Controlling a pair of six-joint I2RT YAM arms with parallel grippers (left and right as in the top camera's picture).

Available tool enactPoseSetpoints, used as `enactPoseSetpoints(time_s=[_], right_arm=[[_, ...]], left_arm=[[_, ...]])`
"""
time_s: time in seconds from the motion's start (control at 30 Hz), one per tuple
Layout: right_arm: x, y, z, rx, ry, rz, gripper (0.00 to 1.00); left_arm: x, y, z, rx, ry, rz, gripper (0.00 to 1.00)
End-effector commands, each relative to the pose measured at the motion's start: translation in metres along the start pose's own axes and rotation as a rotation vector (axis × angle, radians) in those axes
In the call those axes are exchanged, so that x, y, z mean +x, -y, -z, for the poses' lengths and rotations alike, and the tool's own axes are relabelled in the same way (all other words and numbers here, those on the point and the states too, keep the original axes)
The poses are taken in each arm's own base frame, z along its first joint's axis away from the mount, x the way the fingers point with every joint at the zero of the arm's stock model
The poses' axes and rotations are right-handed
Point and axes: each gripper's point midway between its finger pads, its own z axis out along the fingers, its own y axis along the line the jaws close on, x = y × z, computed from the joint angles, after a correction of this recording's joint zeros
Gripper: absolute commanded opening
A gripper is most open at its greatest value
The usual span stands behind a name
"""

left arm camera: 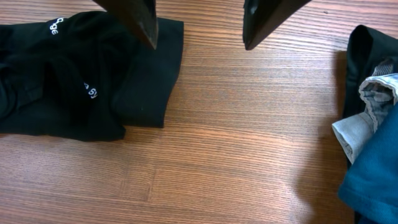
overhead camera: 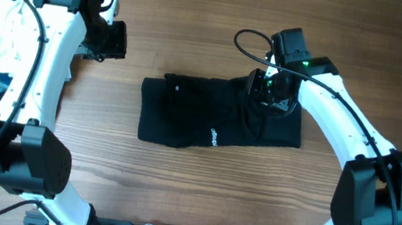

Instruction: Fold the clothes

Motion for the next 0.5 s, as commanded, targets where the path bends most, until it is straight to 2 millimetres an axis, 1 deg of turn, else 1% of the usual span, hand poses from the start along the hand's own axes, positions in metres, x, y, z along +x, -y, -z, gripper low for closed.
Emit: enactPoseSetpoints(time_s=[0.0,0.07,0.1,0.13,0.17,0.2,0.23,0.3,0.37,0.4,0.43,0.47], right_arm=[[-0.011,0.003,0.025,-0.029,0.052,0.012,0.55],[-0.016,0.018,0.036,-0.013,0.073,-0.028,0.48],[-0.018,0.029,0.039,0.011,0.074,-0.053,0.32],[-0.017,0.042,0.04,0.051,0.069,-0.076,0.18],[-0.015,0.05,0.038,0.082,0.057,-0.089,0.11],[-0.011,0.057,0.033,0.109,0.036,-0.093,0.06],[-0.006,0.061,0.026,0.125,0.011,-0.08,0.04],[0.006,0.069,0.005,0.153,-0.042,-0.081,0.04],[0.018,0.073,-0.016,0.169,-0.09,-0.078,0.04],[0.024,0.07,-0.025,0.156,-0.124,-0.068,0.04],[0.031,0.06,-0.035,0.111,-0.162,-0.03,0.04],[0.037,0.043,-0.043,0.023,-0.199,0.059,0.04]], left_arm=[[0.007,0.005,-0.003,0.036,-0.022,0.0,0.51],[0.016,0.009,-0.017,0.06,-0.064,0.003,0.53],[0.022,0.008,-0.027,0.064,-0.085,0.006,0.55],[0.027,0.009,-0.035,0.072,-0.101,0.007,0.56],[0.034,0.009,-0.045,0.08,-0.124,0.01,0.56],[0.041,0.009,-0.054,0.085,-0.141,0.012,0.57],[0.045,0.008,-0.06,0.086,-0.15,0.013,0.56],[0.052,0.007,-0.071,0.084,-0.167,0.015,0.55],[0.054,0.006,-0.072,0.082,-0.173,0.016,0.54],[0.054,0.006,-0.072,0.082,-0.172,0.016,0.54],[0.053,0.006,-0.072,0.083,-0.169,0.015,0.54],[0.052,0.007,-0.072,0.083,-0.166,0.015,0.54]])
